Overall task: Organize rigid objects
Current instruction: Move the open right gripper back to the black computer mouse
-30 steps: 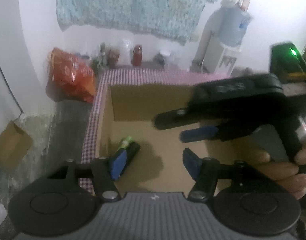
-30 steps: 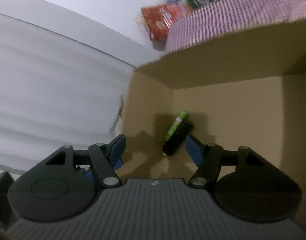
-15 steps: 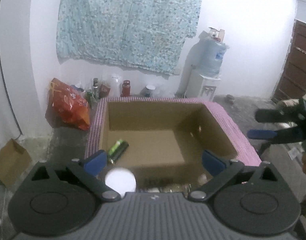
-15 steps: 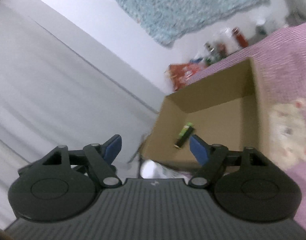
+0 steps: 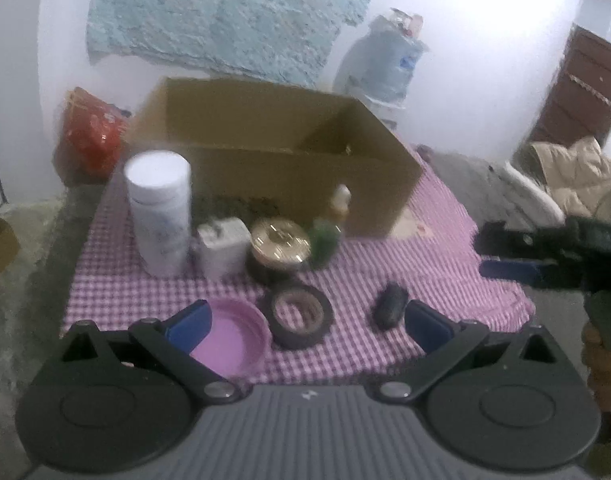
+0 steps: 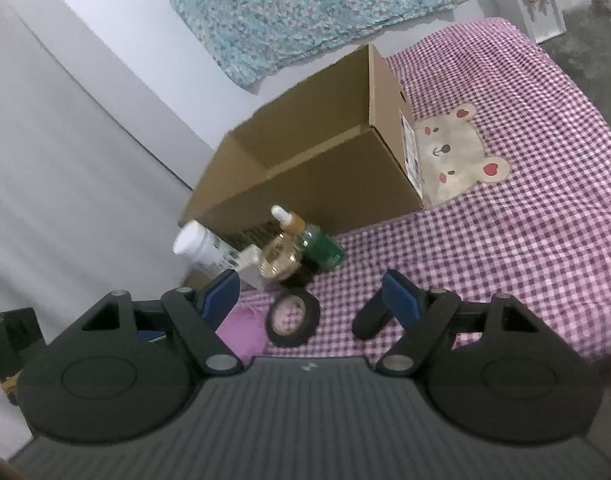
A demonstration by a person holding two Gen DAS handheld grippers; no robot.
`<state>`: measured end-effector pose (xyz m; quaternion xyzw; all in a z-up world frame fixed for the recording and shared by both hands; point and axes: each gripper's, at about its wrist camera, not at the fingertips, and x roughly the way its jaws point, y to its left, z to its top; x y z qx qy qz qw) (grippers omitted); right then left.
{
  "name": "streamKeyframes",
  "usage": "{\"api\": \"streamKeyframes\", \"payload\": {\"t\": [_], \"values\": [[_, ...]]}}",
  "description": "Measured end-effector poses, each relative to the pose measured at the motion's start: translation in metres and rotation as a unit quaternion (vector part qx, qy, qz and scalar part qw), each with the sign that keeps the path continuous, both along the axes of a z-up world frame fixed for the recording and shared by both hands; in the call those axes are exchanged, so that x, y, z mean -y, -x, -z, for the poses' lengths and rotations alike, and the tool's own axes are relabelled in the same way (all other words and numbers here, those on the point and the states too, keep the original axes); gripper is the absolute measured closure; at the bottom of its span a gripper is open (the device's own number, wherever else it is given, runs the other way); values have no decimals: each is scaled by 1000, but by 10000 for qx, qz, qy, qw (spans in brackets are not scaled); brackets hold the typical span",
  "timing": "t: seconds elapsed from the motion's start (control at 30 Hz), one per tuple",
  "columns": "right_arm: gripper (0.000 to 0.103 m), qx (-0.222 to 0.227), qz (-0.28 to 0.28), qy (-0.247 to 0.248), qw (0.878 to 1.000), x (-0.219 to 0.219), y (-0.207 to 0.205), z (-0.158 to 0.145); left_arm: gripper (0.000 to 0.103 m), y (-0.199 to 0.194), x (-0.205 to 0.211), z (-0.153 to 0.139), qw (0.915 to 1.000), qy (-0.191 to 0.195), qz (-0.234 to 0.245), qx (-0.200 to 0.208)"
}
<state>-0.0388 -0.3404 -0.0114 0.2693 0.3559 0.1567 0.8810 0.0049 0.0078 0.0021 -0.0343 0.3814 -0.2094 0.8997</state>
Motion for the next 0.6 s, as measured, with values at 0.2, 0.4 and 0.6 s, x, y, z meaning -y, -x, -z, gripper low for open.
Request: {"api": "streamKeyframes", "payload": {"t": [0.2,0.4,0.6], "values": [[27,-66,39,462,9989,-11,-6,4,0,9,36,15,9971,-671,168,330],[37,78,-63,497,9987,-19,-18,0,3,4,55,20,9906,-1079,154,821],[49,215,-261,509,9981,-31,-42,-4,16,-13,69,23,9867,-1158,293,1099]]}}
